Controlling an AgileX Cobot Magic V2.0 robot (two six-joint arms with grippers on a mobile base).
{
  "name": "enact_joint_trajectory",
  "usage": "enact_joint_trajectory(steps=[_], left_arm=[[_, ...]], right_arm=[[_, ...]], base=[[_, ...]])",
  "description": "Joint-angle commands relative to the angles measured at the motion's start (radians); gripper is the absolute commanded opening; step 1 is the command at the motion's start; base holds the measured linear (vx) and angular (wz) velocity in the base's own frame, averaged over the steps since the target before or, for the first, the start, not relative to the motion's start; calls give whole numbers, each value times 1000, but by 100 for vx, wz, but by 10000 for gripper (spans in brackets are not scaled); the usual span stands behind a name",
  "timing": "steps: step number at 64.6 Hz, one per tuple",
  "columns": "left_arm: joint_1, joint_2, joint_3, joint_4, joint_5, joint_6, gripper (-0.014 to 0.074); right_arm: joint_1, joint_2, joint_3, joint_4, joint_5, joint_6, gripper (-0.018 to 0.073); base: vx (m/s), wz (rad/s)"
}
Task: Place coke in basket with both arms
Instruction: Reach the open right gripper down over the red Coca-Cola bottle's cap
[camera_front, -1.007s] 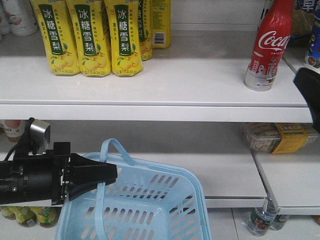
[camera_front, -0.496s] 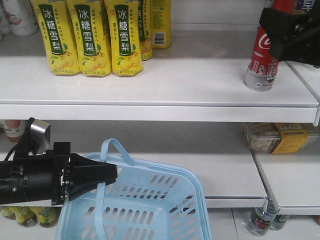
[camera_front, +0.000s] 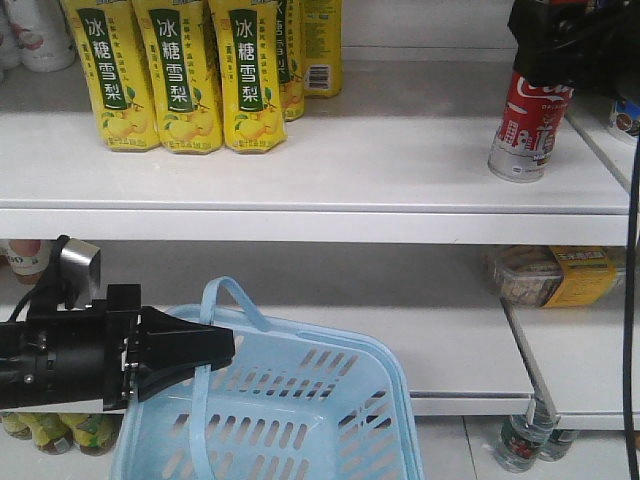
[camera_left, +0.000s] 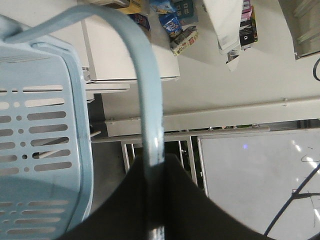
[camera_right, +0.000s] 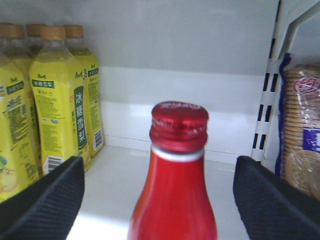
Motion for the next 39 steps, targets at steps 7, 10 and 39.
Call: enact_joint_trajectory(steps=[7,10,39], left_arm=[[0,-27,-22,-117,48,15,-6],[0,-27,-22,-117,48,15,-6],[0,-27,-22,-117,48,15,-6]], right_arm=[[-5,43,-108,1,-81,13,515],[-5,48,-114,2,-80,18,447],[-1,-108,-112,22,165,13,-10]], base=[[0,0],[0,0],[0,0]])
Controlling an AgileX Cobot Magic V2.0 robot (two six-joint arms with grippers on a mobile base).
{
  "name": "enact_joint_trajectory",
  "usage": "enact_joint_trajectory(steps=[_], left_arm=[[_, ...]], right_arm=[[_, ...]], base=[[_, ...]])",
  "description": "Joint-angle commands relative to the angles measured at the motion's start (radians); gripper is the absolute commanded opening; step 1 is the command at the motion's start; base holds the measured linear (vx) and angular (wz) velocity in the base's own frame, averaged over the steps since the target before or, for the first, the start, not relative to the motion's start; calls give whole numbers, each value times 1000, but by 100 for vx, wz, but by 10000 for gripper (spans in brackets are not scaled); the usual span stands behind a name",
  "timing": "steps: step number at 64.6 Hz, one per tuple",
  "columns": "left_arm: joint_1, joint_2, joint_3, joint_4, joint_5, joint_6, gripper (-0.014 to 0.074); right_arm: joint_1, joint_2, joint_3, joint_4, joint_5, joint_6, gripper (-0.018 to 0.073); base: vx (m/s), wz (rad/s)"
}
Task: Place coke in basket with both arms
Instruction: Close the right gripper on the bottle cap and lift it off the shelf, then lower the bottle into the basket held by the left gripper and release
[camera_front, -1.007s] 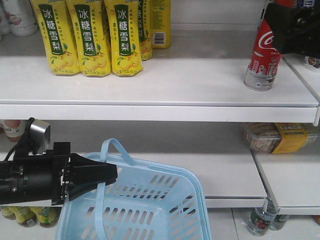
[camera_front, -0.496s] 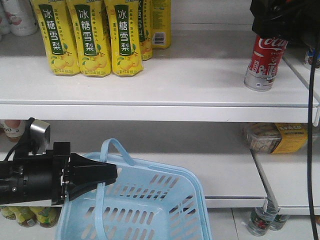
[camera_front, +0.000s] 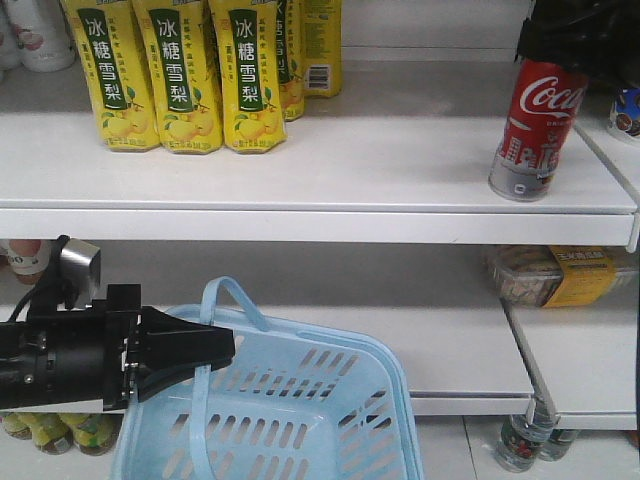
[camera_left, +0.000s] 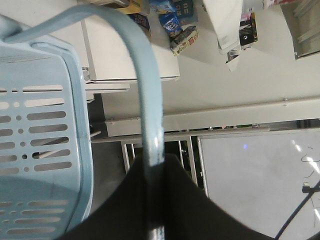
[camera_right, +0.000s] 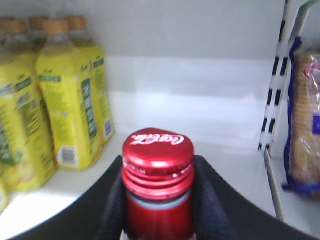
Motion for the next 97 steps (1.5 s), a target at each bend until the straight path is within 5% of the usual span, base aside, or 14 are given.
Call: enact_joint_trajectory(steps=[1,24,45,52,66,85,97], left_arm=[[0,-27,-22,-117,47,15,-6],[0,-27,-22,-117,47,15,-6],[0,-27,-22,-117,47,15,-6],[0,-27,-22,-117,47,15,-6],[0,-27,-22,-117,47,15,-6],[0,-27,-22,-117,47,15,-6],[0,-27,-22,-117,47,15,-6]], right_arm=[[-1,-90,-31,2,-10,-16,-10],[-1,-318,-30,126,373,-124,-5],[-1,-265,-30,719,643,-572,-5],[-1,-206,-30,824,712,-662,-5],[6,-22,-30,889,954,-689,-5],[199,176,-30,888,916,-865,-5],[257,253,-30,885,900,-939,-5]], base=[[0,0],[0,0],[0,0],[0,0],[0,0],[0,0],[0,0]])
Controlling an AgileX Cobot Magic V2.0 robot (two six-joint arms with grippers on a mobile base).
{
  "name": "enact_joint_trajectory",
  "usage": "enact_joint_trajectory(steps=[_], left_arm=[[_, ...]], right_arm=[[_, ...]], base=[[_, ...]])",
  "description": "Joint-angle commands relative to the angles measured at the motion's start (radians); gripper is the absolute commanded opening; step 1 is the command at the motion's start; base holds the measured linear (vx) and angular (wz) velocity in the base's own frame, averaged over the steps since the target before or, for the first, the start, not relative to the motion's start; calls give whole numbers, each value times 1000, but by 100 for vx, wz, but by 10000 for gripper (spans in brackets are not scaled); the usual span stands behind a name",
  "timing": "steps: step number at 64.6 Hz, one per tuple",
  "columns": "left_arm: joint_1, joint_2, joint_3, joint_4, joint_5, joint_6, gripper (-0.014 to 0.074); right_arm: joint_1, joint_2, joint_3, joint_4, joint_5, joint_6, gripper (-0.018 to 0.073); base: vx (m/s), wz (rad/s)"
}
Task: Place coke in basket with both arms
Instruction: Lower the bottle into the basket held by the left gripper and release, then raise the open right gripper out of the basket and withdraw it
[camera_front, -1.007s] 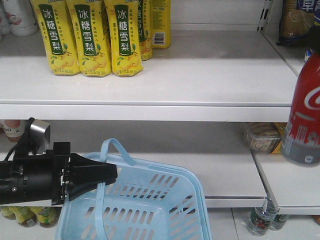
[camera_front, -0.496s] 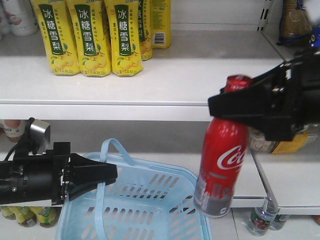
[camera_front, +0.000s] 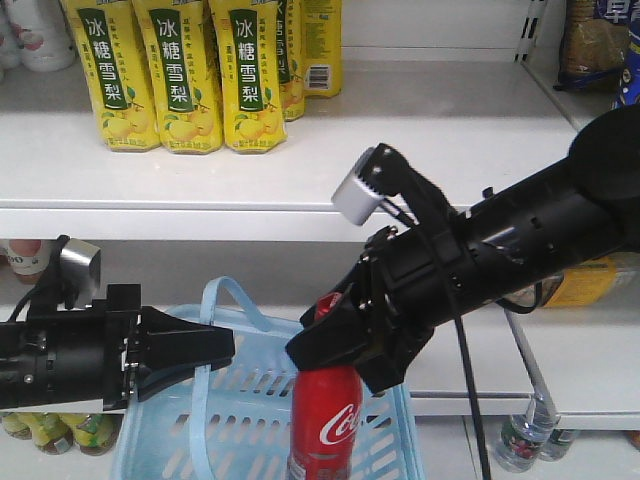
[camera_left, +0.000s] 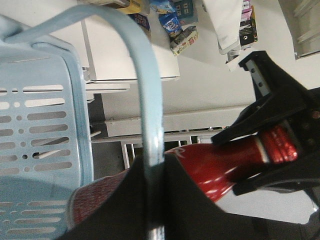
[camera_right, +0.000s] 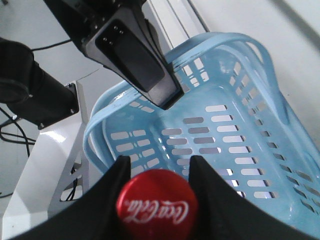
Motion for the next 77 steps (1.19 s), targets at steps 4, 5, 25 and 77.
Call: enact_joint_trajectory(steps=[4,5,25,77], left_arm=[[0,-27,-22,-117,47,15,-6],[0,-27,-22,-117,47,15,-6],[0,-27,-22,-117,47,15,-6],[0,-27,-22,-117,47,15,-6]], right_arm=[[15,15,-32,96,-54,-34,-5],[15,19,-32,96,-57,-34,-5],[15,98,-32,87,-118,-34,20],[13,121,-32,47,61,-4,354]], base=[[0,0],[0,0],[0,0],[0,0]])
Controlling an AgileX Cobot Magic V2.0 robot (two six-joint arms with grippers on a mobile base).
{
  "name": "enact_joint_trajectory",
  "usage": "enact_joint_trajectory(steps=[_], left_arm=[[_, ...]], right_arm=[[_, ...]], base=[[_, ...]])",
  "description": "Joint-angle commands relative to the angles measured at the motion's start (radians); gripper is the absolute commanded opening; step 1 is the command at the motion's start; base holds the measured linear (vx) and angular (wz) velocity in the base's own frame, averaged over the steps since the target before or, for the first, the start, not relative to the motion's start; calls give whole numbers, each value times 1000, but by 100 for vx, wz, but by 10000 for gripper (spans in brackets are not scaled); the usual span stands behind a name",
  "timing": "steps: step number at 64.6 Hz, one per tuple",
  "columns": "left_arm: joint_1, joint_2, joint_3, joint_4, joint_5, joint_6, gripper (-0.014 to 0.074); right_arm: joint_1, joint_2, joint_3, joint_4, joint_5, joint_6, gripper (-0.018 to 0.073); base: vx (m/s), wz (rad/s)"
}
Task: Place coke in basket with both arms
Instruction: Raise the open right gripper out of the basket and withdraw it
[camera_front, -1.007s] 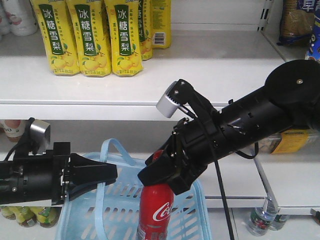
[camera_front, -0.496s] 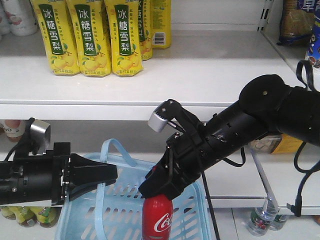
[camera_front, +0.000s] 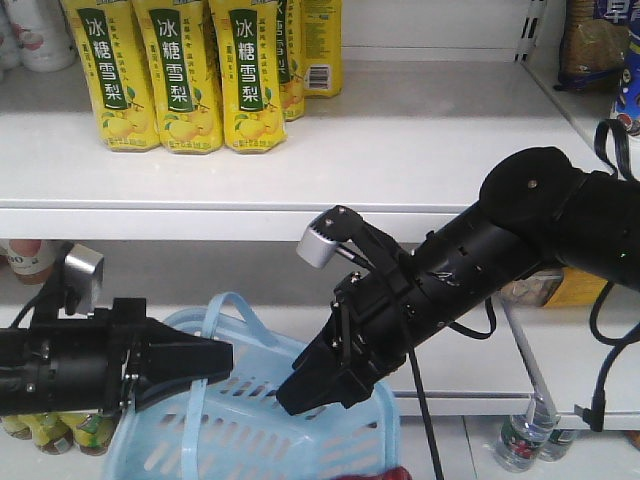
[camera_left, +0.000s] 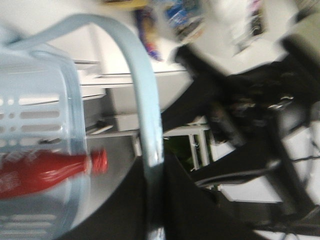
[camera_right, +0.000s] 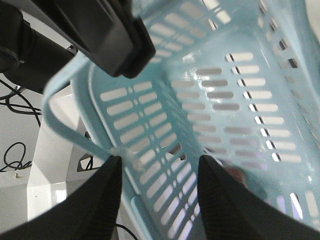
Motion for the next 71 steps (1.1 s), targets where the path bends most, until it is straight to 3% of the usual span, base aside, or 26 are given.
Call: enact_joint_trajectory(steps=[1,16,25,32,43,59,71], left_arm=[[0,-30,-29,-170,65,9,-6],[0,-29,-29,-170,65,9,-6],[0,-29,-29,-170,65,9,-6],[0,-29,-29,-170,65,9,-6],[0,-29,-29,-170,65,9,-6],[0,-29,-29,-170,65,9,-6],[0,-29,-29,-170,65,9,-6]], right_arm=[[-2,-61,-30,54,15,-4,354],[-2,-161,-33,54,-12,-6,354],[-2,-252,-33,35,-111,-4,354],[-4,-317,-33,-34,-217,33,354],[-42,-394,-33,-238,-332,201,354],[-164,-452,-33,-567,-339,449,352],[-239,-484,-33,-765,-350,541,347]], base=[[0,0],[0,0],[0,0],[0,0],[0,0],[0,0],[0,0]])
